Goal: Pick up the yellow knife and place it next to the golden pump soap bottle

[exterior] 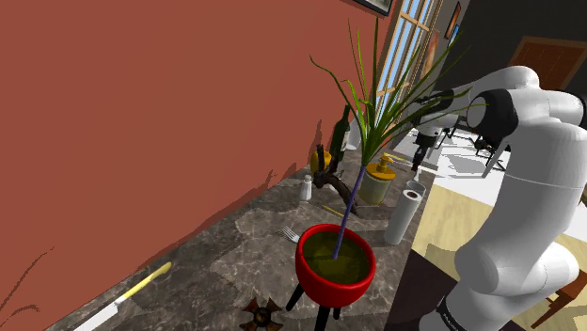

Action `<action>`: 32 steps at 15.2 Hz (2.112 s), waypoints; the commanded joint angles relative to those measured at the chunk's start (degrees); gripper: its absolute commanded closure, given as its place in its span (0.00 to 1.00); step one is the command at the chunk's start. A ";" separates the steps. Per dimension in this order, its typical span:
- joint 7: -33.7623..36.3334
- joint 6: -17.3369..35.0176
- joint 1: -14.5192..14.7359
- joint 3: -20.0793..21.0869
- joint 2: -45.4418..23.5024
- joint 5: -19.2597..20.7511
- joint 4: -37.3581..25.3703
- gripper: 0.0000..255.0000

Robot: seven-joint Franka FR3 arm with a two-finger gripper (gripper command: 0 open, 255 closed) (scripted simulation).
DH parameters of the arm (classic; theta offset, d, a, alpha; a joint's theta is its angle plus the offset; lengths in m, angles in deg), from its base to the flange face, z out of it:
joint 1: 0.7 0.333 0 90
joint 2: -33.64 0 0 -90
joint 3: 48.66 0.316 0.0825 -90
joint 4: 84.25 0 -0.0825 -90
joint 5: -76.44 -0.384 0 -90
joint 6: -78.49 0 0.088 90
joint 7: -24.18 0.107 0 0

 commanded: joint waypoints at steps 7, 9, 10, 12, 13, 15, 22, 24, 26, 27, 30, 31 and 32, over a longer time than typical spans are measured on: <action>-0.55 5.33 -0.31 0.44 -2.61 -1.14 2.87 1.00; -0.72 6.62 -0.41 0.58 -3.34 -1.46 3.47 1.00; -0.80 7.26 -0.47 0.65 -3.71 -1.62 3.76 1.00; -0.98 8.53 -0.58 0.81 -4.50 -1.97 4.29 1.00; -1.07 9.16 -0.65 0.89 -4.91 -2.15 4.53 1.00; -1.27 10.40 -0.78 1.07 -5.75 -2.51 4.98 1.00; -1.99 14.61 -1.33 1.82 -8.96 -3.89 6.14 1.00; -2.21 15.78 -1.52 2.07 -9.94 -4.30 6.36 1.00; -2.35 16.53 -1.64 2.24 -10.60 -4.57 6.49 1.00; -2.35 16.53 -1.65 2.24 -10.61 -4.57 6.48 1.00; -2.35 16.53 -1.65 2.25 -10.61 -4.57 6.48 1.00; -2.35 16.53 -1.65 2.25 -10.61 -4.57 6.48 1.00; -2.35 16.53 -1.65 2.25 -10.61 -4.57 6.48 1.00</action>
